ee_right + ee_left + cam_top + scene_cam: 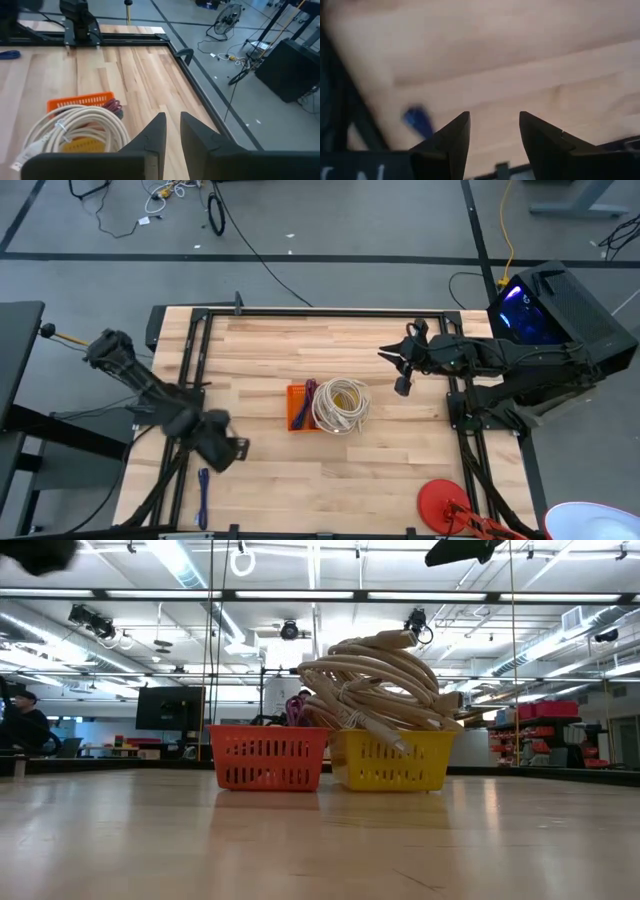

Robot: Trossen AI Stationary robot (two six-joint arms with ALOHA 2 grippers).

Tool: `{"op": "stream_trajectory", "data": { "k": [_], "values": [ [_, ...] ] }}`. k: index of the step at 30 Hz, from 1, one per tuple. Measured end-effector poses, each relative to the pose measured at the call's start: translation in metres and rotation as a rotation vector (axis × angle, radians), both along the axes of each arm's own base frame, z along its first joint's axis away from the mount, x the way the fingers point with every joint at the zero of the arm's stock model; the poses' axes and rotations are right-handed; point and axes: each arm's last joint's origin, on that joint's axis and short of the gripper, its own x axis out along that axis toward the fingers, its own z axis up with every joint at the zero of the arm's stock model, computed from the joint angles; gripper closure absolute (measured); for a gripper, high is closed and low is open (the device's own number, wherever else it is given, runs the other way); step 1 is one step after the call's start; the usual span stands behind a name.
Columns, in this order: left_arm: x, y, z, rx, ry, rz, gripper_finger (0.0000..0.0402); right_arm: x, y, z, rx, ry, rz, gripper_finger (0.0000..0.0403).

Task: Pick & Place USB Port
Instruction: Put the blue charger cable into the orange bin

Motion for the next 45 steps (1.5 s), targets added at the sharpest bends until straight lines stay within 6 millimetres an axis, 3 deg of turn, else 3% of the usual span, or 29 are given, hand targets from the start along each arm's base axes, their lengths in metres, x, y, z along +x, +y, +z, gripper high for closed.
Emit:
{"op": "stream_trajectory", "data": {
  "k": [7, 16, 20, 32, 41, 45],
  "values": [
    [-0.029, -0.029, -0.003, -0.099, 0.156, -0.009, 0.0225, 0.000, -0.002, 0.000, -0.023, 0.009, 0.003, 0.0342],
    [-0.019, -0.057, -0.038, -0.108, 0.305, -0.047, 0.0225, 0.000, -0.001, -0.001, 0.005, 0.016, 0.049, 0.0342],
    [-0.025, -0.073, -0.051, -0.149, 0.418, -0.062, 0.0225, 0.000, -0.001, -0.001, 0.005, 0.015, 0.048, 0.0342],
    [-0.008, -0.104, -0.084, -0.205, 0.338, -0.087, 0.0225, 0.000, -0.001, -0.001, 0.014, 0.010, 0.045, 0.0342],
    [-0.017, -0.120, -0.100, -0.256, 0.455, -0.133, 0.0225, 0.001, 0.001, -0.001, 0.069, -0.004, 0.071, 0.0342],
    [-0.017, -0.129, -0.106, -0.272, 0.413, -0.148, 0.0225, 0.001, 0.001, -0.001, 0.080, -0.006, 0.073, 0.0342]
  ]
}}
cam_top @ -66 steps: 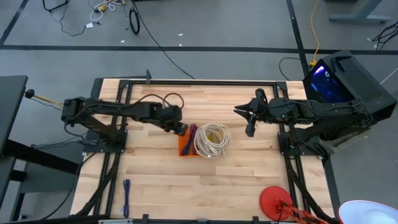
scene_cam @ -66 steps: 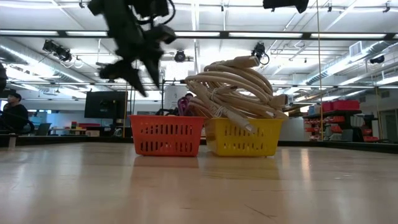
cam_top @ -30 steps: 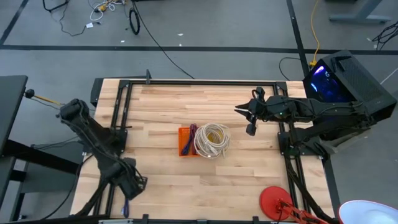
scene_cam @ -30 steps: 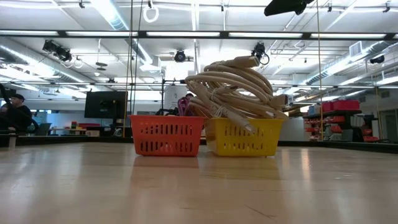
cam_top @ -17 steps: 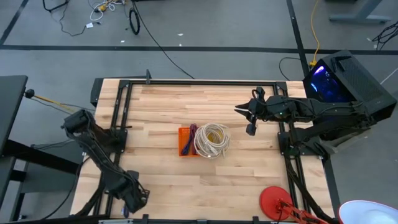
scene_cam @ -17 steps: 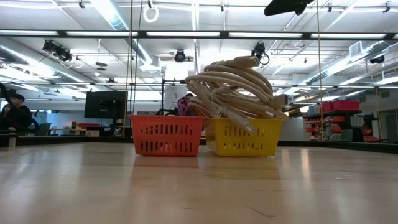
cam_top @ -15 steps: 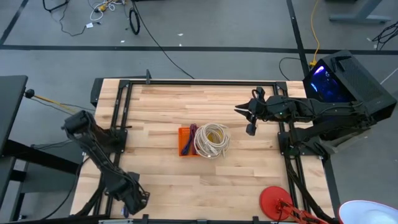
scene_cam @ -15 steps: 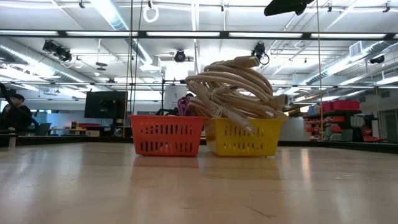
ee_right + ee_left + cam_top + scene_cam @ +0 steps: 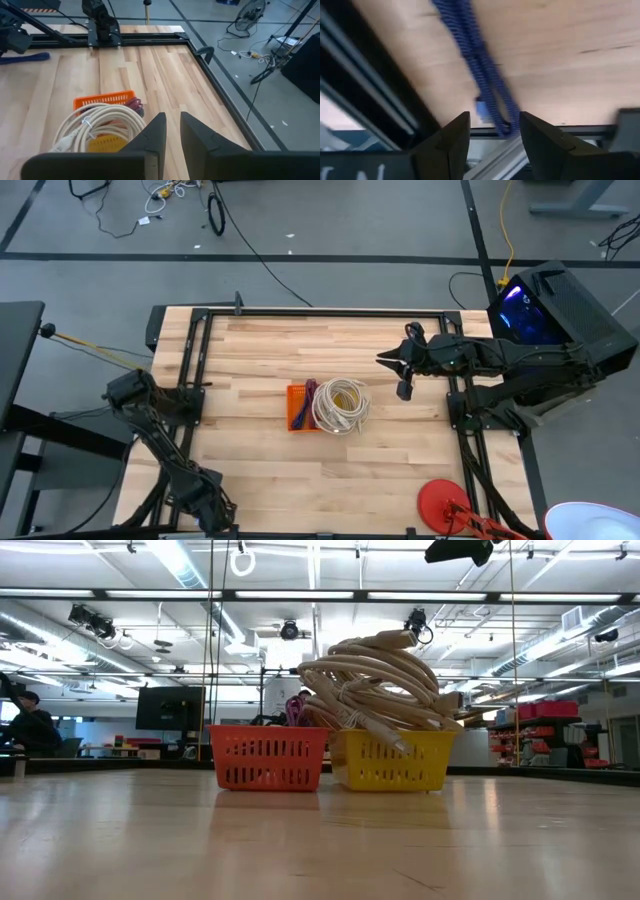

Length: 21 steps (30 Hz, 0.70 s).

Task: Pick & Place USB Port
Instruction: Put the blue charger cable into the orange bin

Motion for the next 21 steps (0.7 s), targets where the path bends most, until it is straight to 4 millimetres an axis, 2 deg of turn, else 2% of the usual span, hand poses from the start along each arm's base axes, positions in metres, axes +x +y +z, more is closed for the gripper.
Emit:
{"op": "stream_trajectory", "data": {
  "k": [8, 14, 21],
  "values": [
    [0.010, 0.001, -0.005, 0.031, -0.082, 0.036, 0.0225, 0.000, 0.000, 0.000, 0.002, -0.002, -0.002, 0.0342],
    [0.004, -0.005, -0.012, -0.003, -0.007, -0.003, 0.0225, 0.000, 0.000, 0.000, 0.023, -0.008, -0.011, 0.0342],
    [0.007, -0.005, -0.011, -0.008, -0.044, 0.010, 0.0225, 0.000, 0.000, 0.000, 0.026, -0.009, -0.012, 0.0342]
  ]
}}
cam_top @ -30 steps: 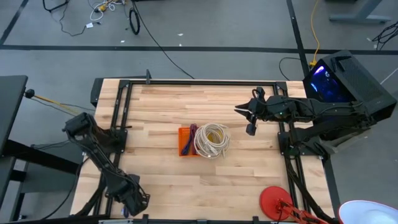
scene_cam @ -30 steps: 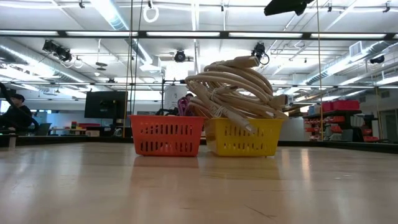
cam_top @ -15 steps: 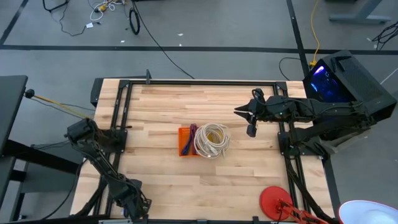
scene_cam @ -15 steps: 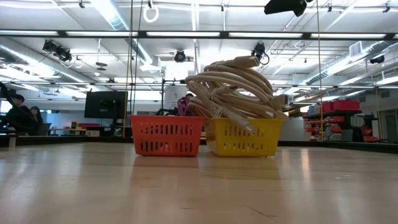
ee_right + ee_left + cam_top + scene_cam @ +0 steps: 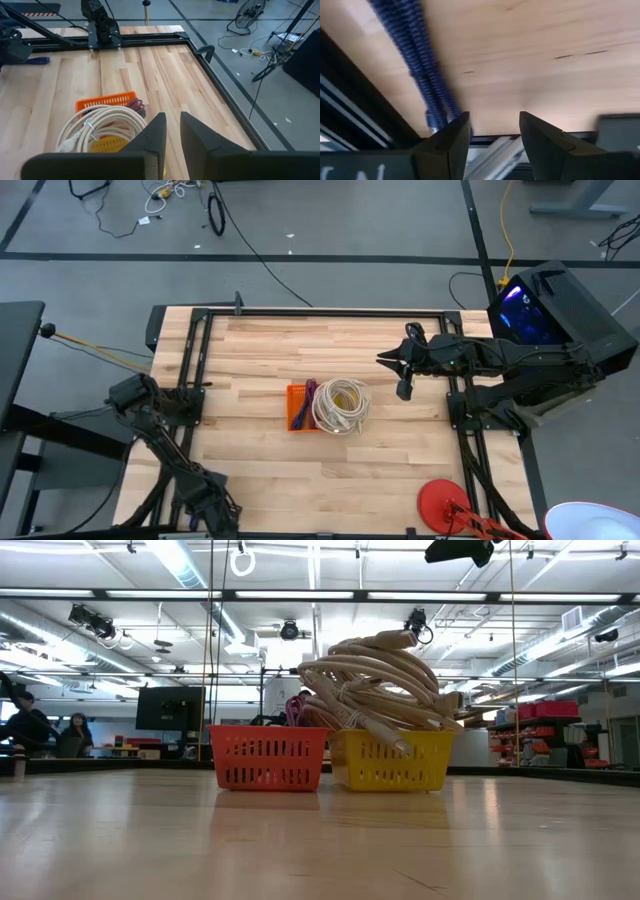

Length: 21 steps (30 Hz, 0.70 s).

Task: Pick & Place USB Port
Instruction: Put the blue charger cable into the orange bin

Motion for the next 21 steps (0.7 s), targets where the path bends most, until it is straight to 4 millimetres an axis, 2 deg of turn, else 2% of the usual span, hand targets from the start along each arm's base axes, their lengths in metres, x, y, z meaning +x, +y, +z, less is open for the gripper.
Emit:
{"op": "stream_trajectory", "data": {
  "k": [4, 15, 21],
  "values": [
    [-0.002, 0.001, -0.002, -0.020, 0.088, -0.020, 0.0225, 0.000, 0.000, 0.000, 0.001, 0.000, 0.000, 0.0342],
    [-0.019, -0.006, -0.003, -0.016, 0.131, -0.087, 0.0225, 0.000, 0.000, 0.000, 0.025, -0.007, -0.012, 0.0342],
    [-0.026, -0.011, -0.021, -0.127, 0.081, -0.119, 0.0225, 0.000, 0.000, 0.000, 0.050, -0.013, -0.017, 0.0342]
  ]
}}
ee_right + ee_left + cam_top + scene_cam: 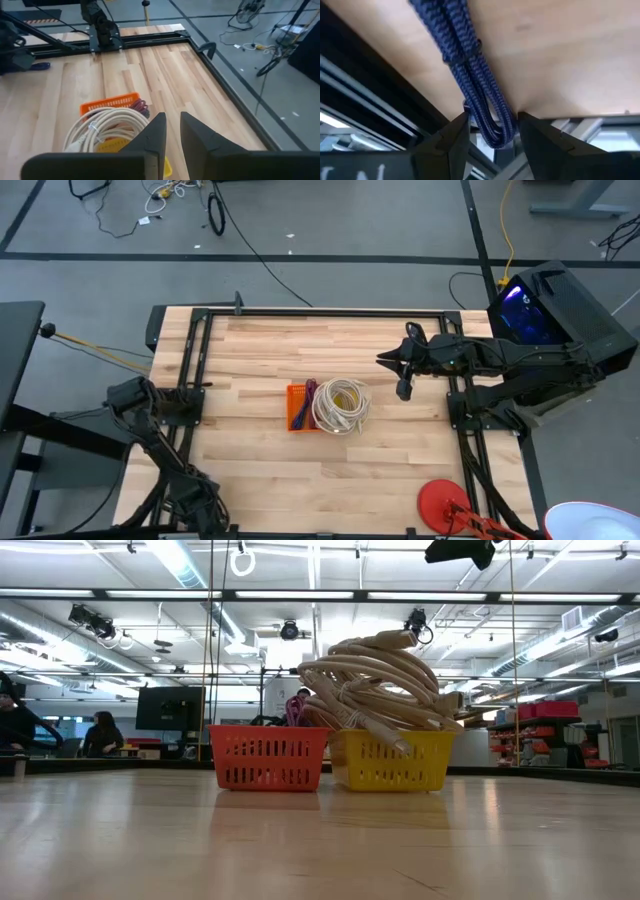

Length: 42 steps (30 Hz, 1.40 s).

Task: Pick & Place USB Port
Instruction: Put the blue charger cable into the orange bin

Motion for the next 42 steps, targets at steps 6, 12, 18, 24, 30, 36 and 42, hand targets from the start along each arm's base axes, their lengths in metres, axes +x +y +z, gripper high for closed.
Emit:
{"op": "stream_trajectory", "data": {
  "k": [6, 12, 18, 24, 30, 36, 42],
  "values": [
    [0.002, 0.004, -0.007, 0.014, -0.100, 0.021, 0.0269, 0.000, 0.001, 0.000, 0.035, -0.004, 0.023, 0.0342],
    [0.005, 0.005, -0.007, 0.032, -0.143, 0.011, 0.0376, 0.000, 0.001, 0.000, 0.028, -0.005, 0.024, 0.0342],
    [0.010, 0.015, 0.001, 0.099, -0.219, 0.038, 0.0377, 0.001, 0.001, 0.002, 0.015, -0.020, 0.031, 0.0342],
    [0.026, 0.047, 0.016, 0.357, -0.445, 0.129, 0.0387, 0.002, 0.001, 0.003, 0.009, -0.035, 0.034, 0.0342],
    [0.050, 0.081, 0.028, 0.573, -0.635, 0.188, 0.0387, 0.002, 0.001, 0.003, 0.010, -0.035, 0.034, 0.0342],
    [0.088, 0.109, 0.034, 0.645, -0.786, 0.168, 0.0387, 0.002, 0.001, 0.003, 0.014, -0.037, 0.032, 0.0342],
    [0.121, 0.140, 0.043, 0.699, -0.834, 0.070, 0.0387, 0.002, 0.001, 0.003, 0.019, -0.038, 0.030, 0.0342]
  ]
}}
